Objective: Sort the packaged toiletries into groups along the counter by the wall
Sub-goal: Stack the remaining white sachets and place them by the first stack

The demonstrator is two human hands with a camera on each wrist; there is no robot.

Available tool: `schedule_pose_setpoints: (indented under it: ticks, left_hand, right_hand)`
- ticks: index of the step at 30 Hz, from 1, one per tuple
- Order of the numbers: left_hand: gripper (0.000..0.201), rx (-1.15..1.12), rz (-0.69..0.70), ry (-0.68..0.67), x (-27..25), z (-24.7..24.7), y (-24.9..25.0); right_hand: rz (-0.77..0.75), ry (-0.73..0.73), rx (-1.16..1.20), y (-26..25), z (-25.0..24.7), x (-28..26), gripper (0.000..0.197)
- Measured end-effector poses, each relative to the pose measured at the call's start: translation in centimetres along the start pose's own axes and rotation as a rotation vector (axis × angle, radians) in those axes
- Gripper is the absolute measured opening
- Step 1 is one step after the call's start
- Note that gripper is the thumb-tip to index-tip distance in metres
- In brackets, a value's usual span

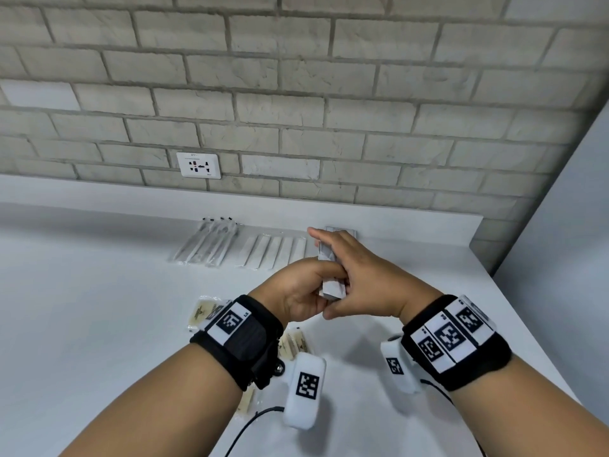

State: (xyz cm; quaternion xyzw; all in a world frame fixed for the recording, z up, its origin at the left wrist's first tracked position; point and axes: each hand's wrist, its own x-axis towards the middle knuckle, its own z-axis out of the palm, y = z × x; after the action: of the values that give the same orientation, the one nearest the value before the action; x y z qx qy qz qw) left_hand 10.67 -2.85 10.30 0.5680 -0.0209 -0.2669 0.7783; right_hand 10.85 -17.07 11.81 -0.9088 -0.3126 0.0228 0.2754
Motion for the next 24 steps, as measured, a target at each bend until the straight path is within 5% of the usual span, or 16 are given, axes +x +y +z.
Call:
schedule_pose_setpoints:
  ticks: [4,6,10,14,24]
  left_hand:
    - [0.026,-0.067,0.055,0.107,0.1,0.4,-0.5]
    - [0.023,-0.126,0.18,0.148,0.2,0.4,-0.5]
    - [0.02,-0.239,0.424,0.256,0.5,0.0,0.2]
    - [0.017,-0.191,0.455,0.261,0.8,0.4,0.2]
    - [0.008,-0.261,0.348,0.124,2.0,0.7,-1.0]
  right_hand:
    - [0.0,0.022,-0.083,0.0,0.1,-0.1,0.124]
    - [0.046,0.071,0.127,0.4,0.2,0.0,0.121]
    - [0.273,0.364,0.665,0.7,1.0,0.3,0.029]
    - [0.318,0.093,1.065,0.4,2.6,0.6,0.048]
    - [0.244,0.192,1.34,1.6,3.1,1.0,0.027]
